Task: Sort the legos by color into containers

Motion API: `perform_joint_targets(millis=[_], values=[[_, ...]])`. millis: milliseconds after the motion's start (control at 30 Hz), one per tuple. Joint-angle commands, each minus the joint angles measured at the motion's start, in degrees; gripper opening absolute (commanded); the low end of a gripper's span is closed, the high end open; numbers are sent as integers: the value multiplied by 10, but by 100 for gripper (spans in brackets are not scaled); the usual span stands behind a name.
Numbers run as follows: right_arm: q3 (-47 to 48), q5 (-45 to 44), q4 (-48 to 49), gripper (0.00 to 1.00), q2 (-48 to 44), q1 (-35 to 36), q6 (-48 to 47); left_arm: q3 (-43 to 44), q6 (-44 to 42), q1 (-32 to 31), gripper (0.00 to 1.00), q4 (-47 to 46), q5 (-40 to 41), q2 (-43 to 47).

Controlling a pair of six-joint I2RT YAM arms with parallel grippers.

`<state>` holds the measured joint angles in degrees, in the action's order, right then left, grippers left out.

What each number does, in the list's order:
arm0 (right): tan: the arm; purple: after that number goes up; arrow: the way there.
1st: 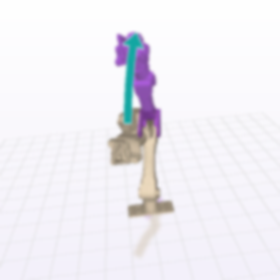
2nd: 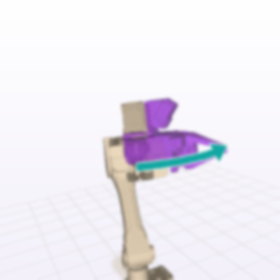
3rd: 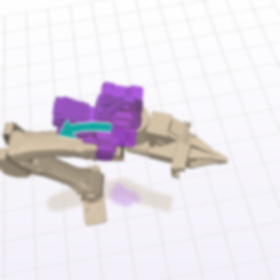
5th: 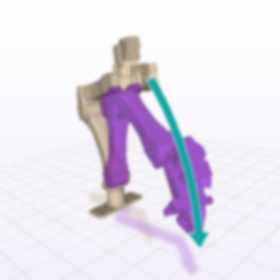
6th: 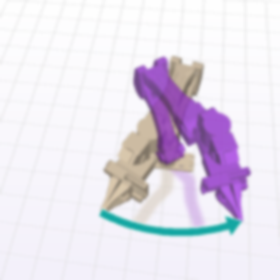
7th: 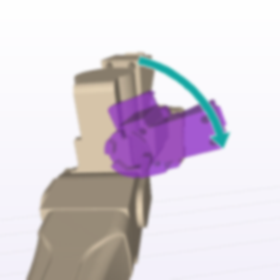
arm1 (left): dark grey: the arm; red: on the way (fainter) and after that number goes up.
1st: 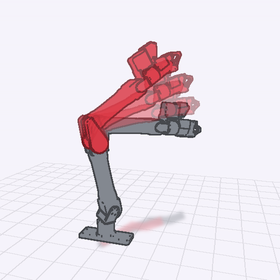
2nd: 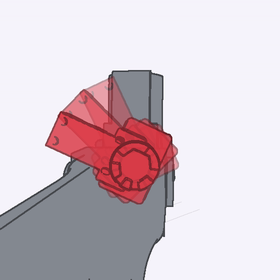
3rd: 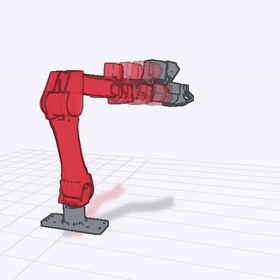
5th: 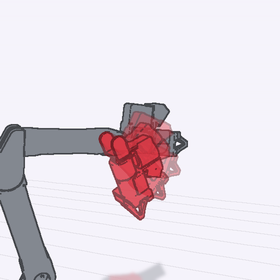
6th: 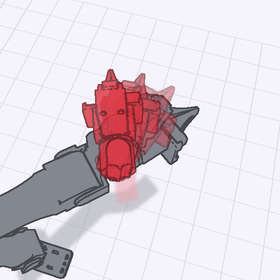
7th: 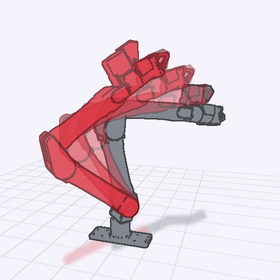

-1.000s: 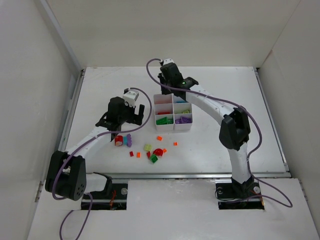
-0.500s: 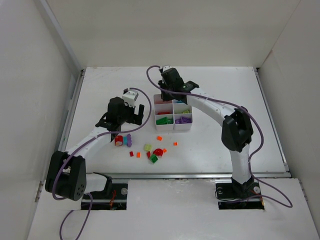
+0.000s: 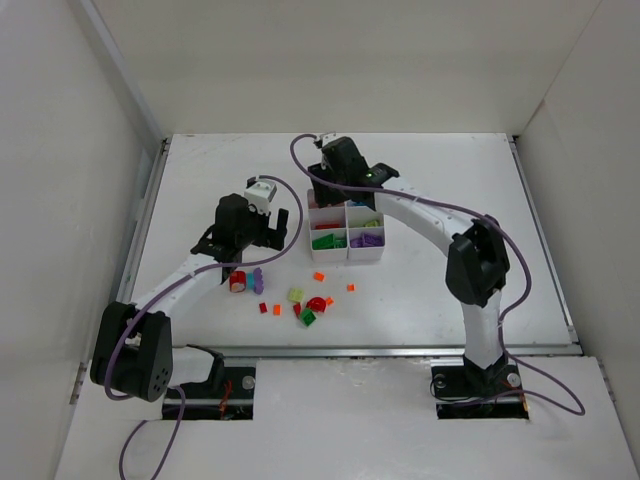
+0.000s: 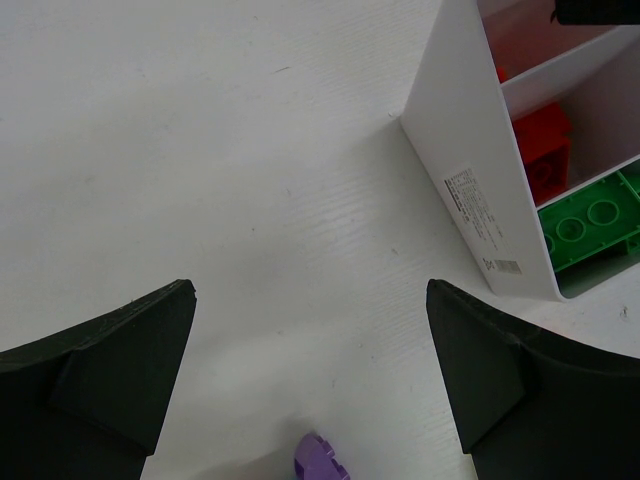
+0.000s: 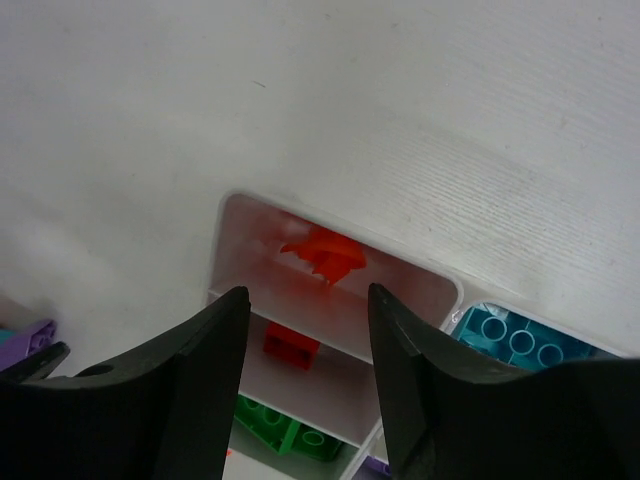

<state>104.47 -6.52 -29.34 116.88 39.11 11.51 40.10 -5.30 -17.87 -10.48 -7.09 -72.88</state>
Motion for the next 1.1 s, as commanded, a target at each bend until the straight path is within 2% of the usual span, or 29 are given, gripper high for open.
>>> perform_joint_targets(millis=[0,133,233,400,533,700,867,1067], values=[[1,-2,12,57,-65,10,-18,-2,7,3,100,-15,-6,24],[-36,-2,7,57,-118,10,-32,-2,7,3,100,-15,-6,24],[-139,-2,-25,57,-192,10,-39,-7,7,3,100,-15,-6,29],[-282,-32,-63,57,-248,54,-45,-7,7,3,100,-15,-17,29],[-365,-26,-61,55,-263,93,-2,-7,7,3,100,-15,-17,29],[-389,-26,-41,54,-263,105,14,-12,7,-8,100,-15,-22,34],[-372,-19,-41,54,-202,105,-18,-12,2,-8,100,-15,-22,40],[-364,12,-29,55,-177,105,-25,-18,2,-19,100,-4,-11,45]])
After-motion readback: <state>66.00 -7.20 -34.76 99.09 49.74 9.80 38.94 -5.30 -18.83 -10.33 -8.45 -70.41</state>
